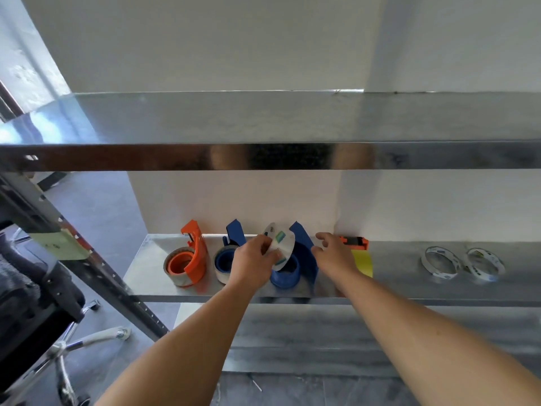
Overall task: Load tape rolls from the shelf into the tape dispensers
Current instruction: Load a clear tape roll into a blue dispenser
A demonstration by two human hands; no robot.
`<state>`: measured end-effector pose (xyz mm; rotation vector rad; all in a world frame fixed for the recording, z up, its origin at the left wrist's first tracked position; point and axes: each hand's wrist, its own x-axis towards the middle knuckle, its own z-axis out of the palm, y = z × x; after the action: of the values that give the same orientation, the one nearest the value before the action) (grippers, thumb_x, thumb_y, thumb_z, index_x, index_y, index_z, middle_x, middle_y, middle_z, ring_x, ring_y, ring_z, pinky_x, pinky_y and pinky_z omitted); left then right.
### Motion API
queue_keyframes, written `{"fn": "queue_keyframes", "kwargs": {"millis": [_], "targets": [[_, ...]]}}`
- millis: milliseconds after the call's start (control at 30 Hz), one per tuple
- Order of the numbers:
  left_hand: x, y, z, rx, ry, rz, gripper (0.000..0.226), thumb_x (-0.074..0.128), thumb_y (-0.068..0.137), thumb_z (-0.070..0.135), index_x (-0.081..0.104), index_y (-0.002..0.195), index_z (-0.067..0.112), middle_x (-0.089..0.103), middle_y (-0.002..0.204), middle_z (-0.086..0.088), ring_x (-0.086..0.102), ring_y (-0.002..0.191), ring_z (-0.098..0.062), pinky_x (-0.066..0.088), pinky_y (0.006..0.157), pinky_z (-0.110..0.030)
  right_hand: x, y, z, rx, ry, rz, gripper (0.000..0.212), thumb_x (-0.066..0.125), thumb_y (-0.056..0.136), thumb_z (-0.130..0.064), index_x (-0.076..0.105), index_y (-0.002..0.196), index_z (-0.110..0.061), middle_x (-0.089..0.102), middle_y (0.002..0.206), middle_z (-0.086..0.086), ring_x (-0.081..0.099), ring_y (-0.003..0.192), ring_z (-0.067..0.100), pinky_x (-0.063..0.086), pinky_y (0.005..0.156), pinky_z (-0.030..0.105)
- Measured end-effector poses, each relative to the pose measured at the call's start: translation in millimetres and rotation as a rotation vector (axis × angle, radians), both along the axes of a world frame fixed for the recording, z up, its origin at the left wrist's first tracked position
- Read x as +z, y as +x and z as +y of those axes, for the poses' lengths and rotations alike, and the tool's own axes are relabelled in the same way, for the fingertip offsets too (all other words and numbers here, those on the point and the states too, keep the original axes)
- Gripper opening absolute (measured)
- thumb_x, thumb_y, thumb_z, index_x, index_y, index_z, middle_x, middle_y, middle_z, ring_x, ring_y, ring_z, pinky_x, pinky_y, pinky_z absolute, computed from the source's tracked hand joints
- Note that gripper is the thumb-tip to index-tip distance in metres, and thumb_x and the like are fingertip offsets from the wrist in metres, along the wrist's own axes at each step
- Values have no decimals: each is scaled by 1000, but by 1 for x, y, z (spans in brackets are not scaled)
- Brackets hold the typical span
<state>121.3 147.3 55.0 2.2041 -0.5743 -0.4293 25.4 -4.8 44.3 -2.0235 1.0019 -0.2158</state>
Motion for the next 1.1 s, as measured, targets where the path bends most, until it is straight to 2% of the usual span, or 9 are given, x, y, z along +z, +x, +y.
{"fn": "queue_keyframes", "kwargs": {"millis": [100, 167, 267, 433, 567, 667, 800, 900, 1100], "targets": [[-2, 3, -1, 82, -65, 96, 21, 64, 94, 31, 67, 109, 18, 70, 101, 2, 60, 83, -13, 42, 60, -21, -5, -3, 1, 5, 0, 11, 44, 51, 99, -21, 45, 142, -20, 51, 138, 8, 53, 100, 18, 40, 81, 25], [-5, 5, -1, 103, -130, 192, 18, 63, 95, 32, 68, 110, 22, 71, 99, 6, 65, 88, -12, 53, 66, -26, -7, -5, 2, 10, -12, 7, 43, 52, 98, -20, 46, 141, -20, 52, 137, 9, 50, 94, 16, 40, 82, 26], [-8, 3, 0, 116, -247, 367, 14, 63, 96, 30, 67, 109, 26, 74, 100, 4, 69, 94, -17, 61, 83, -43, -7, -5, 4, 15, -25, 3, 43, 54, 98, -23, 47, 140, -21, 48, 140, 9, 54, 114, 23, 42, 90, 29], [-16, -5, -2, 135, -410, 607, 15, 61, 98, 24, 68, 110, 21, 73, 106, -8, 68, 103, -28, 57, 85, -42, -6, -8, 3, 106, -109, -41, 49, 58, 95, -26, 45, 143, -23, 45, 146, 1, 40, 135, 21, 35, 110, 36], [-17, -9, -2, 102, -466, 727, 13, 56, 100, 20, 68, 106, 21, 70, 104, -10, 64, 99, -28, 54, 89, -44, -6, -6, -5, 82, -96, -61, 46, 59, 96, -29, 48, 140, -24, 51, 141, 0, 45, 131, 21, 39, 108, 38], [-14, -9, -2, 84, -515, 798, 17, 54, 101, 17, 67, 110, 14, 70, 98, -8, 63, 93, -25, 54, 81, -40, -4, -4, -9, 53, -43, -83, 35, 58, 96, -28, 58, 130, -22, 61, 130, -1, 55, 119, 19, 45, 99, 34], [-14, -8, -1, 107, -530, 778, 23, 54, 101, 17, 63, 122, 14, 68, 104, -10, 64, 97, -27, 57, 81, -42, -1, 1, -8, 34, -76, -96, 23, 56, 97, -30, 65, 115, -19, 69, 114, 0, 62, 101, 18, 47, 81, 28], [-17, -8, 0, 125, -534, 705, 28, 63, 96, 20, 59, 124, 15, 67, 111, -10, 65, 104, -28, 59, 88, -47, 2, 6, -6, 8, -111, -100, 19, 56, 97, -31, 67, 108, -20, 71, 107, -1, 61, 92, 17, 47, 77, 29], [-27, -3, -1, 95, -349, 448, 70, 83, 73, 38, 55, 135, 21, 67, 116, -1, 68, 102, -20, 57, 92, -46, 2, 10, 0, 9, -161, -120, 18, 56, 97, -30, 69, 105, -19, 71, 100, -2, 58, 83, 12, 42, 71, 24]]}}
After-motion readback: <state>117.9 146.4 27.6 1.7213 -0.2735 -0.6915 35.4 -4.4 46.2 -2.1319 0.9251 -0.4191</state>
